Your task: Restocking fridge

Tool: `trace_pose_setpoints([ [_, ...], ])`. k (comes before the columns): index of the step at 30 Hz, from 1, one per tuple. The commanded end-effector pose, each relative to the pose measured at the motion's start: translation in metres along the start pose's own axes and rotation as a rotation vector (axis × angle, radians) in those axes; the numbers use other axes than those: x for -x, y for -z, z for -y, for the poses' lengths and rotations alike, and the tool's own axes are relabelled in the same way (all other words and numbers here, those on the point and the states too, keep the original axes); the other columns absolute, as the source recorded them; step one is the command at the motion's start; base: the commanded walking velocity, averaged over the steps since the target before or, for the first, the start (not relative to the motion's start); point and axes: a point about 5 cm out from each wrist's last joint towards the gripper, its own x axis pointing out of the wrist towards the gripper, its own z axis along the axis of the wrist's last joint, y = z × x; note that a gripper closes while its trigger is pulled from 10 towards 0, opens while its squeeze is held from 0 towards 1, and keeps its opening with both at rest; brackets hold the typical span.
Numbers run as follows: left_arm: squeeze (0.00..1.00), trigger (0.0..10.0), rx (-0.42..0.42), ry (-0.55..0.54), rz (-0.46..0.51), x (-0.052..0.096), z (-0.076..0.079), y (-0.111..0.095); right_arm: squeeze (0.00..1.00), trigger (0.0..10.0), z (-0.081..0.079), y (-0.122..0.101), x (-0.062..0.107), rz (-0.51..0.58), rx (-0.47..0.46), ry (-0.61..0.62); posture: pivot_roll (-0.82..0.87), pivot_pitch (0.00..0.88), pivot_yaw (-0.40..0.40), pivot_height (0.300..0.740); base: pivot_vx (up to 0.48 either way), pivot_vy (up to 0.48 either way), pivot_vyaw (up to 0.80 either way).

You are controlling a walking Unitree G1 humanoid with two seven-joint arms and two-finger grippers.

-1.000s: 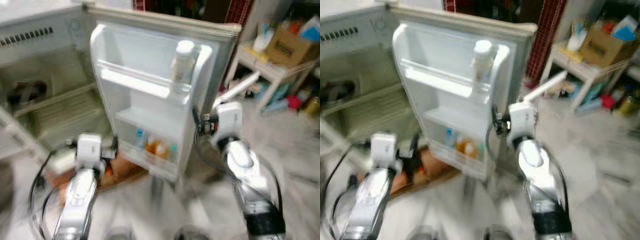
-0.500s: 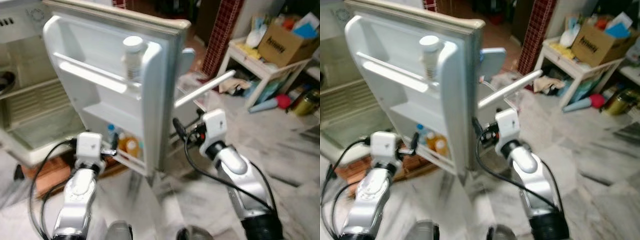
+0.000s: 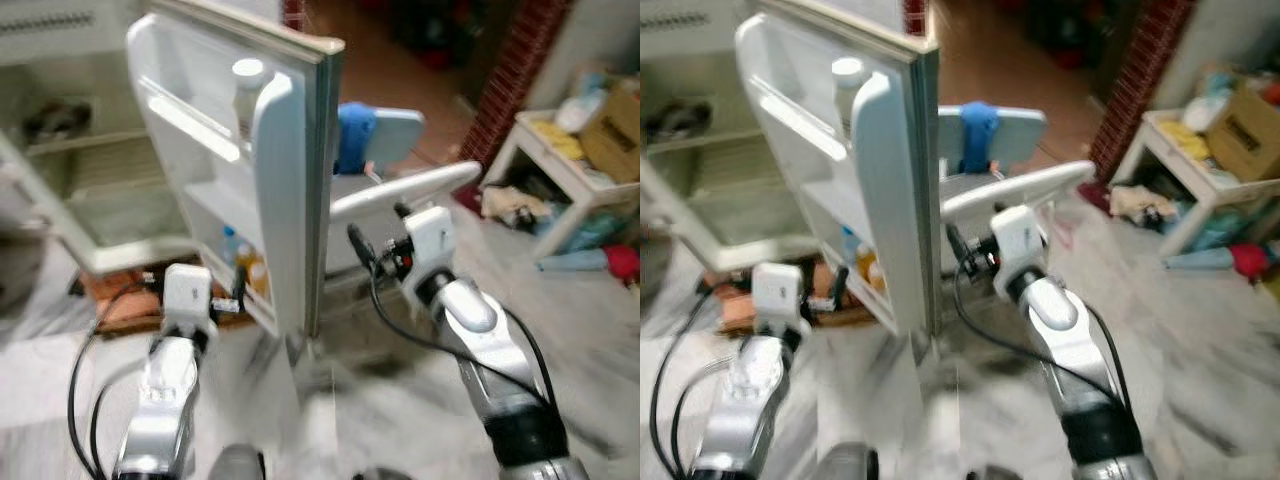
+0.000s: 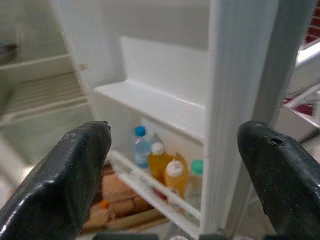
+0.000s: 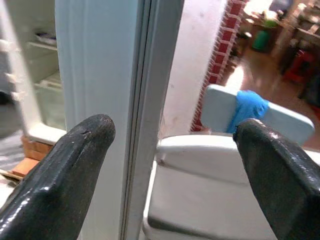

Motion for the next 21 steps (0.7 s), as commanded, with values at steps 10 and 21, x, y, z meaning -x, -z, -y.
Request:
trace_pose_setpoints([
  [10,0.0,10.0,0.005,-0.049,0.024,0.002,-0.011,-0.004,0.0,10.0,-0.004,-0.006,-0.009,0.04,0.021,0.013,0.08,0.025,-0.015,0.74,0.0,0.0,0.8],
  [21,0.0,10.0,0.015,-0.043,0.027,0.002,-0.011,-0.004,0.0,10.0,0.007,-0.007,-0.008,0.065,0.02,0.179,0.08,0.025,-0.013,0.74,0.234,0.0,0.04],
])
